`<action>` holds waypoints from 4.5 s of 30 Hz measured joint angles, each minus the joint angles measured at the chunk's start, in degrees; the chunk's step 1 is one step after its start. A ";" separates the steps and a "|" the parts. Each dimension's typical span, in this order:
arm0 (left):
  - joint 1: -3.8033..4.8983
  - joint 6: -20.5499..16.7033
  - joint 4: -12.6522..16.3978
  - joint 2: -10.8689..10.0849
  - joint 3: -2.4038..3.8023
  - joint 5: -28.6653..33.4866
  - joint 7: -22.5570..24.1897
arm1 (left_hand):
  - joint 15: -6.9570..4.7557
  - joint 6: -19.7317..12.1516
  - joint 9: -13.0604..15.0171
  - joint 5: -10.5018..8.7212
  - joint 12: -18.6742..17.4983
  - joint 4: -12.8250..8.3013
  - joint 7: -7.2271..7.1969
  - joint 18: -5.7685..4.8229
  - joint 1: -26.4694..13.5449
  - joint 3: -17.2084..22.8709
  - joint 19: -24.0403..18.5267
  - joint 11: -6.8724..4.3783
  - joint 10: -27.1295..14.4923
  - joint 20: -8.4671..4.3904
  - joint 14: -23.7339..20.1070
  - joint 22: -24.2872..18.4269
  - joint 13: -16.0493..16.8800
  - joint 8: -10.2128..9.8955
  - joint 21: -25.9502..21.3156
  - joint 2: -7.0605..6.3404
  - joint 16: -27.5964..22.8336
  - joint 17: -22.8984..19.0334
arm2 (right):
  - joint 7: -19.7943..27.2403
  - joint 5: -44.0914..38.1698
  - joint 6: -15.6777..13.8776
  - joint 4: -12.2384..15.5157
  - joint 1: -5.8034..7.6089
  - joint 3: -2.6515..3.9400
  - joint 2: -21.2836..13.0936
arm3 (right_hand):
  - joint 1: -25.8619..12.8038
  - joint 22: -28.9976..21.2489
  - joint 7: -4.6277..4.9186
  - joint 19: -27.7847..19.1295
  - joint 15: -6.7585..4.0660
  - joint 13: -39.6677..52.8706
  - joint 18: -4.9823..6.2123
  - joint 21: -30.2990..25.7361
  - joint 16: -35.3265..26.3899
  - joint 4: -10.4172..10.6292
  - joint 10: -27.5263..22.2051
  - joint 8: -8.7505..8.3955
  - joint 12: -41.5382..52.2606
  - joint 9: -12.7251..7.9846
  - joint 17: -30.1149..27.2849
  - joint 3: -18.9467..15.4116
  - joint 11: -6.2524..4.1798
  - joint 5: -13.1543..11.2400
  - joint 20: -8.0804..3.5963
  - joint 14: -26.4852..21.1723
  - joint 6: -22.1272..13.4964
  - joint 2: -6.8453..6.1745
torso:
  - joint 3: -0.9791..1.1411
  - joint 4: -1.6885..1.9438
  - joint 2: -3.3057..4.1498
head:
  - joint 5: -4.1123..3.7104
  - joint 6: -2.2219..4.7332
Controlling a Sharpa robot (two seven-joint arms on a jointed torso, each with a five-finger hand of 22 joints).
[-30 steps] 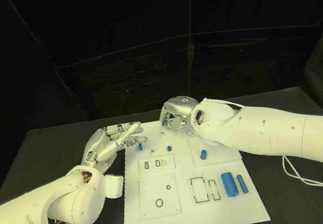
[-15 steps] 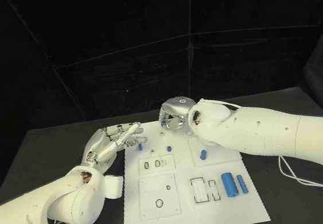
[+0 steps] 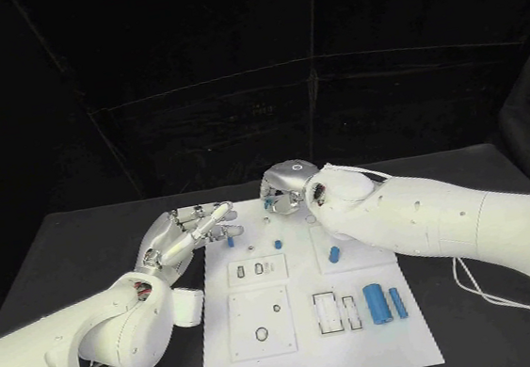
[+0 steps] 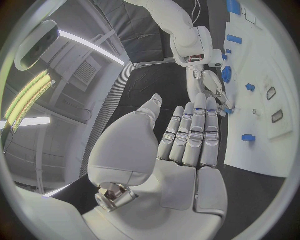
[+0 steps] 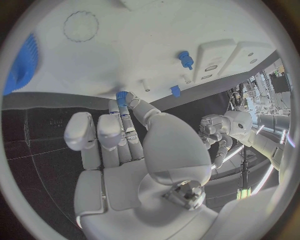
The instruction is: Assemble the parts on the task board
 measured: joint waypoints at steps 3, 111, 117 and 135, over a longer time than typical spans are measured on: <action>0.02 0.12 -0.01 0.01 0.00 0.00 -0.09 | 0.00 0.00 0.00 0.00 -0.02 0.00 0.00 0.00 0.00 0.00 0.00 0.01 -0.01 0.00 0.00 0.00 -0.03 0.00 0.00 0.00 0.00 0.00 | -0.03 -0.02 0.05 -0.27 0.05 0.00 0.06 | -0.44 -2.47 0.29 -2.01 0.57 0.00 0.00 -1.44 -1.18 0.41 -3.10 0.00 0.00 -0.03 -1.91 -0.17 0.60 -0.22 0.20 -0.58 -1.61 -1.58 | -0.02 -0.01 0.01 | 0.01 0.02; 0.08 1.65 -1.28 0.03 -0.02 -0.03 -1.31 | -0.01 0.00 0.01 0.00 -0.22 -0.32 0.00 -0.01 -0.21 0.00 0.00 0.20 -0.20 0.00 -0.42 -0.18 0.01 0.00 -0.25 0.21 -0.45 0.06 | -8.31 6.35 1.43 13.69 0.21 0.68 -5.20 | 7.15 13.70 -1.50 12.29 -3.00 71.39 -3.58 7.58 18.50 18.62 20.27 1.65 73.70 -0.07 28.56 -13.48 -3.99 4.31 -2.87 0.71 0.67 -2.91 | 0.10 -0.89 0.09 | 0.46 -0.80; 0.08 1.66 -1.26 0.04 -0.02 -0.03 -1.32 | -0.01 0.00 0.01 0.00 -0.22 -0.32 0.00 -0.01 -0.21 0.00 0.00 0.20 -0.20 0.00 -0.42 -0.18 0.01 0.00 -0.25 0.21 -0.45 0.06 | -9.26 5.72 2.66 12.69 0.15 0.54 -4.17 | 5.92 13.69 -1.96 12.41 -2.63 71.39 -3.58 7.58 18.50 18.97 19.63 0.31 72.47 -0.02 28.56 -13.78 -3.35 4.61 -2.75 0.63 1.15 -4.13 | 0.14 -0.94 0.09 | 0.48 -0.94; 0.09 1.67 -1.26 0.01 -0.02 -0.04 -1.38 | 0.00 0.00 0.01 0.00 -0.22 -0.49 0.00 -0.01 -0.21 0.16 0.00 0.20 -0.20 0.00 -0.41 -0.22 0.01 0.00 -0.48 0.21 -0.66 0.11 | -11.43 4.15 5.05 11.78 0.14 0.42 -3.62 | 2.66 13.69 -0.23 11.85 -1.13 68.85 -3.57 7.58 18.50 21.26 16.45 -0.17 67.69 -0.05 28.56 -17.45 -1.86 4.55 -1.23 0.72 -7.16 -6.98 | 0.18 -1.04 0.08 | 0.39 -1.19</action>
